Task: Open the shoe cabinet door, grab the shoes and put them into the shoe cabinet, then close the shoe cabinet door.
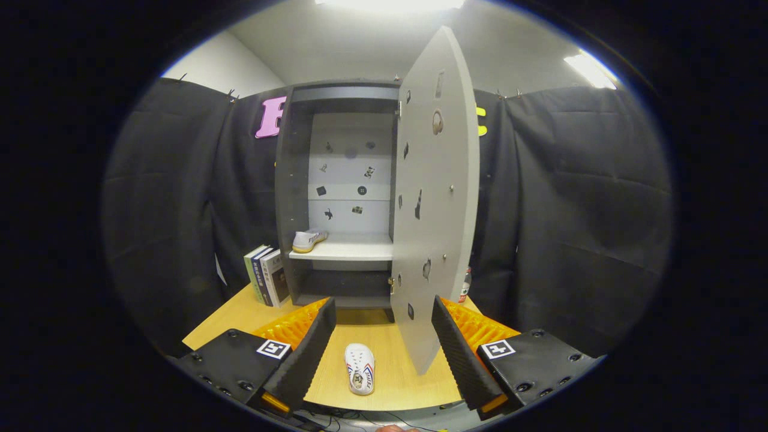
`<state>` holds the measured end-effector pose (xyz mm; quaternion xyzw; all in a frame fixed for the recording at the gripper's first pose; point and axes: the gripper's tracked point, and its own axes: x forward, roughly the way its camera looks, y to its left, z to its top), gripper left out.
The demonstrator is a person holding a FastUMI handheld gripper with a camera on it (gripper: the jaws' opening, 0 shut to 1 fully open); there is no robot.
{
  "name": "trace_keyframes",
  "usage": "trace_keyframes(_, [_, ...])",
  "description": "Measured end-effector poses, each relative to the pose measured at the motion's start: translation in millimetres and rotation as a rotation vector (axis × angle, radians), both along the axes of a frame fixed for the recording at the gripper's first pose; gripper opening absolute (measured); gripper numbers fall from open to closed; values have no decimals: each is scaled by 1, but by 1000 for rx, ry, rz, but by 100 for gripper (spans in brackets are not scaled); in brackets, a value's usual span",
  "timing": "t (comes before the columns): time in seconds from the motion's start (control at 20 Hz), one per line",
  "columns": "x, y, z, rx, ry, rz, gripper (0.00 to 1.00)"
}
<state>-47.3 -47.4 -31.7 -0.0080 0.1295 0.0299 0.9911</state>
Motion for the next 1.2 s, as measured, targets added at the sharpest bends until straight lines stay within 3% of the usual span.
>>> trace_keyframes(0.35, [20,47,-87,54,201,100,99])
trace_keyframes(1.2, [116,102,-305,-30,572,303,99])
